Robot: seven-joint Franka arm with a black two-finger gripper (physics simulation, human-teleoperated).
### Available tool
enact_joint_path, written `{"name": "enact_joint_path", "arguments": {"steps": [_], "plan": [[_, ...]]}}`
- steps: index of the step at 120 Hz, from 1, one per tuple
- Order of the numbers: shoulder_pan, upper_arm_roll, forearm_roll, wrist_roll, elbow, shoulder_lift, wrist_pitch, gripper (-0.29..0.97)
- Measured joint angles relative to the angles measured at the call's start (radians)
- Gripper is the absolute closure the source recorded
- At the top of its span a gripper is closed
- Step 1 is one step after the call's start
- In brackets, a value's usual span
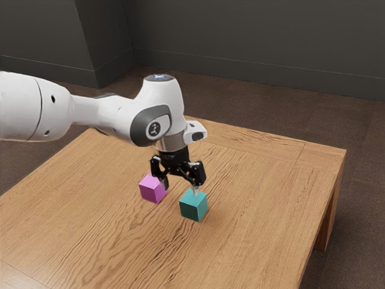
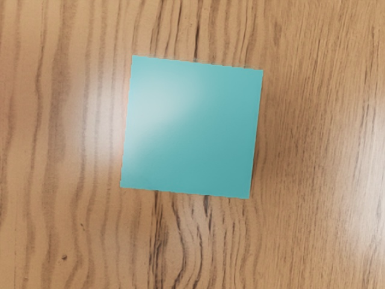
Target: Pick up the blue block with one arm, and put the blue block on the pink block with one arm
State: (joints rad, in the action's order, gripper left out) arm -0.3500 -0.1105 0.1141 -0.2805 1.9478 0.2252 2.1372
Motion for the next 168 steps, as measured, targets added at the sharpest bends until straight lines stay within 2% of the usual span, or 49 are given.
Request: {"name": "enact_joint_path", "arguments": {"steps": [49,90,168], "plan": [[0.022,0.021,0.015,0.018,-0.130,0.160,0.026,0.00],[0.066,0.029,0.016,0.045,-0.161,0.205,0.030,0.00],[0.076,0.054,0.055,0.081,-0.154,0.253,0.059,0.00]]}}
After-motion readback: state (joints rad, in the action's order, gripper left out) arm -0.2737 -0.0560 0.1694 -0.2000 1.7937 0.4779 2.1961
